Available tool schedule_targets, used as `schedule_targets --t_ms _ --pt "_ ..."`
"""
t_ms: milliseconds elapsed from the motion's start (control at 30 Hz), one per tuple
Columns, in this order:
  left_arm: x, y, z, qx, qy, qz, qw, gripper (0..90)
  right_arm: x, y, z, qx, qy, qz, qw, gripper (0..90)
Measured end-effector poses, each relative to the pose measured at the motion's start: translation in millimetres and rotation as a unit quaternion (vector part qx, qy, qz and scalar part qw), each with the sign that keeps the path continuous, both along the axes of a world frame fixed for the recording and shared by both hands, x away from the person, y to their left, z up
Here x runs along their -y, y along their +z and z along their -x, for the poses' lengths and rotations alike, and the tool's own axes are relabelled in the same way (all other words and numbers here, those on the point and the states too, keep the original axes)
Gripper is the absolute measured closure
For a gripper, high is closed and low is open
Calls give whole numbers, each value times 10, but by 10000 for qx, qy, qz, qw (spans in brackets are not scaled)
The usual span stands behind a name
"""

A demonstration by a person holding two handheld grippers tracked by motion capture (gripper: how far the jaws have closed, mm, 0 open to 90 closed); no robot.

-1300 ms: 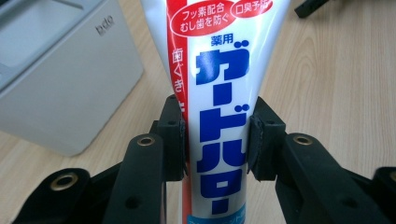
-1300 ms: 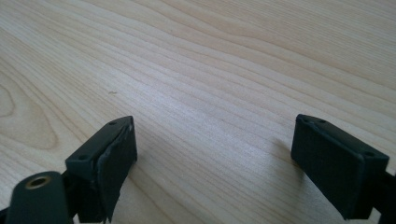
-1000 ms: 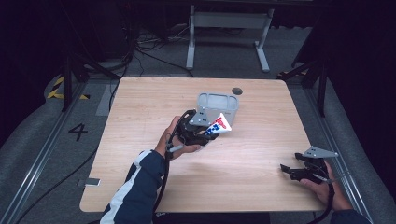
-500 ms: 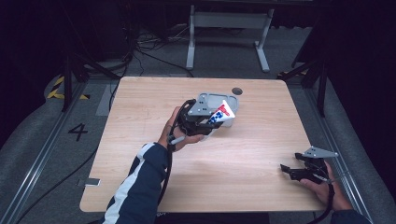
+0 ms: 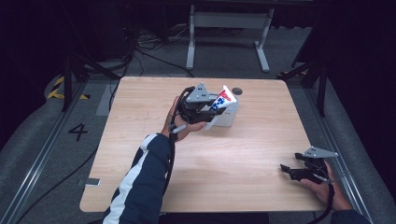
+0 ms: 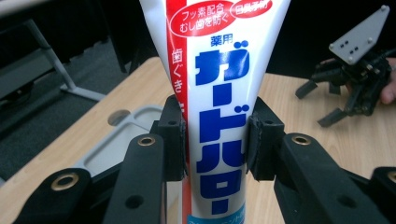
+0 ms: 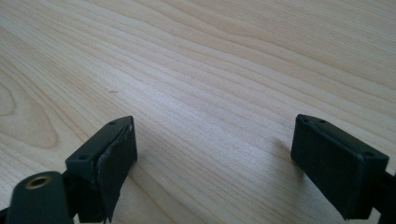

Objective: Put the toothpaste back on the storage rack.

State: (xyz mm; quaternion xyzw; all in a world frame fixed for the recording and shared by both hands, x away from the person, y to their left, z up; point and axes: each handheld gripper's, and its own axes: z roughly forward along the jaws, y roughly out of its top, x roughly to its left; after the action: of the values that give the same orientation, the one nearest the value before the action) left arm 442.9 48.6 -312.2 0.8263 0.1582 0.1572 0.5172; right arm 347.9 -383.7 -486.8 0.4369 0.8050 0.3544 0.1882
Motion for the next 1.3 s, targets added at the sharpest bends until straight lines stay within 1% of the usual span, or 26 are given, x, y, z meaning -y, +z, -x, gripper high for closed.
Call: schedule_targets --t_ms 33,100,200,233,300,367,433,500,533,600,767,800,900,933,1000,1100,1167,1200,1300 --pt "-5 8 -16 -26 17 69 10000 652 0 0 0 0 1 1 10000 144" --pt "-13 38 -74 7 134 200 9997 652 0 0 0 0 0 -1 10000 144" --pt "-5 69 -139 -19 164 273 9995 652 0 0 0 1 1 1 10000 143" --pt "4 79 -158 39 200 235 9995 652 0 0 0 0 1 1 10000 144" --pt "26 88 -200 10 216 244 9995 653 0 0 0 1 2 2 10000 144" --pt "37 90 -217 30 216 232 9995 653 0 0 0 2 2 2 10000 144" --pt "68 92 -279 -1 238 255 9994 653 0 0 0 2 2 1 10000 144" --pt "78 92 -296 17 260 269 9993 652 0 0 0 1 1 1 10000 144" --pt "88 88 -320 -30 269 323 9991 652 0 0 0 2 1 2 10000 144" --pt "100 85 -363 7 256 308 9992 653 0 0 0 1 1 2 10000 144" --pt "153 64 -438 -59 290 399 9988 653 -1 0 1 2 0 -2 10000 144" --pt "178 52 -473 -87 298 418 9986 652 0 0 3 11 3 1 10000 145" --pt "206 38 -503 -83 368 414 9984 652 1 -1 4 8 0 2 10000 145" --pt "223 29 -541 -112 355 389 9985 651 1 -1 3 10 3 3 10000 145" --pt "240 22 -578 -88 381 344 9986 652 1 -1 3 10 2 3 10000 145" --pt "261 -9 -632 -176 444 443 9979 652 1 0 4 0 -1 -4 10000 145" --pt "269 -38 -695 -168 433 420 9980 651 2 -1 3 12 3 4 10000 145" --pt "269 -38 -695 -168 433 420 9980 652 2 -1 2 17 6 5 10000 145" --pt "309 -82 -762 -183 502 436 9976 652 3 -1 2 16 7 8 10000 145"
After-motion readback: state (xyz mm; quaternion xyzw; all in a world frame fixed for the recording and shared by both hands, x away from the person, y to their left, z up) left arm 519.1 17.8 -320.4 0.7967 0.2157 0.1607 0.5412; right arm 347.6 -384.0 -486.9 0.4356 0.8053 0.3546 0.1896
